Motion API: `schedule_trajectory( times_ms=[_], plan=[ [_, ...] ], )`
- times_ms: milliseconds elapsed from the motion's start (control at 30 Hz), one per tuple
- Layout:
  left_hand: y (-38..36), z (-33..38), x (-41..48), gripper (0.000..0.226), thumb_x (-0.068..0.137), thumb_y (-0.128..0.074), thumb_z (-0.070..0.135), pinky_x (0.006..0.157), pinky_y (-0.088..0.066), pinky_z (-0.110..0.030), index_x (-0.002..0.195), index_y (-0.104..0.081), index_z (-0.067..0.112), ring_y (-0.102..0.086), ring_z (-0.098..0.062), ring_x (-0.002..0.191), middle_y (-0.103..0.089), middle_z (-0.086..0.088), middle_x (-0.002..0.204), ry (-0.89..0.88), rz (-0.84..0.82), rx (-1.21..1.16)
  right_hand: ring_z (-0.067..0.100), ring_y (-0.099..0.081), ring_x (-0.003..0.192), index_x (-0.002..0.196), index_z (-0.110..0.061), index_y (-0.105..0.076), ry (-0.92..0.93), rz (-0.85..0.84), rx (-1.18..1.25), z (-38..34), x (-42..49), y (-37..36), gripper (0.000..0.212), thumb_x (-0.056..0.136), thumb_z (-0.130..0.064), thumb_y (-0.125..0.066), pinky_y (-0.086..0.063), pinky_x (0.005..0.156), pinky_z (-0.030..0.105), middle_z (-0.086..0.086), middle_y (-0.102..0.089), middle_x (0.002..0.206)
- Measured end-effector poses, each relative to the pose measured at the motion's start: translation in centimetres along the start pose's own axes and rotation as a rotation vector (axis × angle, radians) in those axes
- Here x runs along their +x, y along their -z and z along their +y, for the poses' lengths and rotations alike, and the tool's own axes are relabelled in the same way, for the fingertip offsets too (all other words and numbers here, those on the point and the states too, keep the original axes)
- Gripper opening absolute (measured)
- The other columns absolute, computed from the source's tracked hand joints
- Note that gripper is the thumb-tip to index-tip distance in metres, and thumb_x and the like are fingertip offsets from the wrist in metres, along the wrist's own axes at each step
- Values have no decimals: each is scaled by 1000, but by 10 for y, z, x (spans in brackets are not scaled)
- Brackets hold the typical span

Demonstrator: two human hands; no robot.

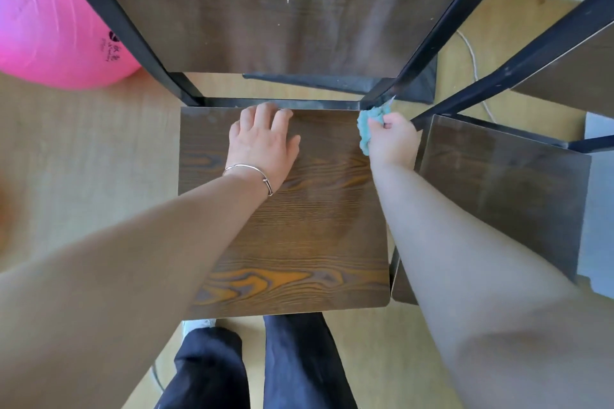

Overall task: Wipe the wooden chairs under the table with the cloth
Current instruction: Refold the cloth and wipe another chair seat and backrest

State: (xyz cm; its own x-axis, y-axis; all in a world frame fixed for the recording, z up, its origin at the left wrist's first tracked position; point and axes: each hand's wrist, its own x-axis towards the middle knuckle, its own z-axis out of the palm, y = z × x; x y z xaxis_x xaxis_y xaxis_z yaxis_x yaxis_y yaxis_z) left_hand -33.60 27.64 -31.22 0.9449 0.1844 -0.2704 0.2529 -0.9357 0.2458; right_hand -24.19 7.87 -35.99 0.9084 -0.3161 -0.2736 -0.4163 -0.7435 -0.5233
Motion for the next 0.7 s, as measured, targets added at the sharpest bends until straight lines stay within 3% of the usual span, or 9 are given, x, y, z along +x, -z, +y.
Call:
schedule_trajectory(
  times_ms=[100,200,300,533,700],
  plan=[
    [-6,-12,-6,47,98,-39,42,106,-32,-46,140,-37,21,-31,-31,130,-37,-6,141,40,-1,-9,21,-61,94,97,-14,-68,13,64,59,-8,-23,-23,13,93,-25,-61,-53,75,28,1,-61,104],
    [-11,-35,-20,47,98,-39,41,106,-32,-46,140,-35,21,-30,-31,130,-37,-7,141,107,-10,-1,17,-63,100,105,-14,-67,99,78,59,-29,-49,-45,16,94,-24,-62,-48,71,15,3,-63,112],
    [-14,-65,-34,45,96,-43,39,101,-34,-46,137,-38,20,-33,-33,126,-39,-8,139,161,2,-9,17,-62,99,104,-12,-67,208,8,34,-54,-68,-68,14,94,-21,-62,-42,71,14,4,-61,113],
    [-10,-128,-66,45,94,-47,36,96,-35,-48,134,-41,17,-37,-36,118,-42,-9,135,342,61,-46,15,-62,101,110,-15,-68,451,-154,-41,-114,-118,-124,19,94,-22,-62,-52,80,22,2,-61,116],
    [-9,-158,-81,45,94,-47,37,97,-34,-48,134,-41,18,-36,-35,120,-43,-8,136,413,78,-78,18,-63,95,104,-15,-69,580,-293,-61,-145,-144,-153,14,92,-20,-65,-56,77,27,2,-62,110]
  ],
)
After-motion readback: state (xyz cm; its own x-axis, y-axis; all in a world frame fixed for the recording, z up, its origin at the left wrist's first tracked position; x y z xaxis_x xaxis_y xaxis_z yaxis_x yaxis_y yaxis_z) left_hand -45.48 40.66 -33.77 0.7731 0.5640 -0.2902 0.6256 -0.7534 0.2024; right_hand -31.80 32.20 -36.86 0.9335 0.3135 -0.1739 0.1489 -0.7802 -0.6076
